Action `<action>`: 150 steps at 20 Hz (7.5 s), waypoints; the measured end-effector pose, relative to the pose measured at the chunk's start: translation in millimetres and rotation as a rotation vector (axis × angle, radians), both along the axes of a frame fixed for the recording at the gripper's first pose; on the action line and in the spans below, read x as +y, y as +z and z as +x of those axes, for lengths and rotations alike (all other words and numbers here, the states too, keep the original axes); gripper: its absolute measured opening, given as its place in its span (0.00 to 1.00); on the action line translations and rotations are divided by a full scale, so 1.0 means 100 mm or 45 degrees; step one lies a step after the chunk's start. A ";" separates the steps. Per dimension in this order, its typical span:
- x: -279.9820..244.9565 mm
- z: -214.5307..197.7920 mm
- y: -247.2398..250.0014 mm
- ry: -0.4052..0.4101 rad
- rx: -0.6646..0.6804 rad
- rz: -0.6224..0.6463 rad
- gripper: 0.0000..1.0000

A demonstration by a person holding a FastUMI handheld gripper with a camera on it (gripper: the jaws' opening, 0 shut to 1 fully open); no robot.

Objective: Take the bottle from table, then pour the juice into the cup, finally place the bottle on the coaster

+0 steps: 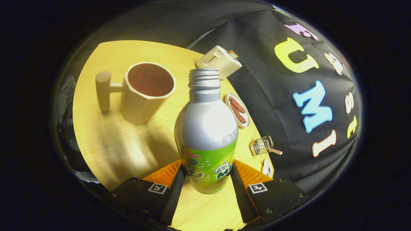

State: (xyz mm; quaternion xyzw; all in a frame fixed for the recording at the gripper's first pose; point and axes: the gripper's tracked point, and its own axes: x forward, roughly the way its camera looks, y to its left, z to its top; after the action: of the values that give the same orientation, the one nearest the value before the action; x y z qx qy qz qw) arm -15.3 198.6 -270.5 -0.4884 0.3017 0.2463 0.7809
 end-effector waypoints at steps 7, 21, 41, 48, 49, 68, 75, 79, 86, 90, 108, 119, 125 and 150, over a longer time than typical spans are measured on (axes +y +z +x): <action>0.05 0.00 -0.03 0.084 0.029 -0.152 0.77; 0.10 0.09 0.16 0.264 0.045 -0.499 0.77; 0.16 0.23 0.36 0.412 0.085 -0.853 0.77; 0.22 0.30 0.47 0.471 0.054 -0.942 0.77; 0.23 0.30 0.48 0.479 0.055 -0.955 0.77; 0.46 0.45 0.64 0.637 0.009 -1.062 0.77; 0.49 0.42 0.71 0.682 -0.005 -1.103 0.77; 0.49 0.41 0.75 0.690 -0.010 -1.126 0.76; 0.48 0.45 0.83 0.714 -0.028 -1.165 0.76; 0.49 0.43 0.88 0.727 -0.035 -1.184 0.76; 0.53 0.42 0.84 0.760 -0.100 -1.055 0.76; 0.45 0.25 0.53 0.618 -0.097 -0.581 0.77; 0.43 0.13 0.43 0.492 -0.068 -0.306 0.77; 0.49 0.70 0.17 -0.212 0.084 0.828 0.77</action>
State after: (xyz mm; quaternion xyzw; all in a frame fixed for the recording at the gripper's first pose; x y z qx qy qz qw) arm 55.1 247.1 -253.3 -0.1792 0.2712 0.2807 0.9031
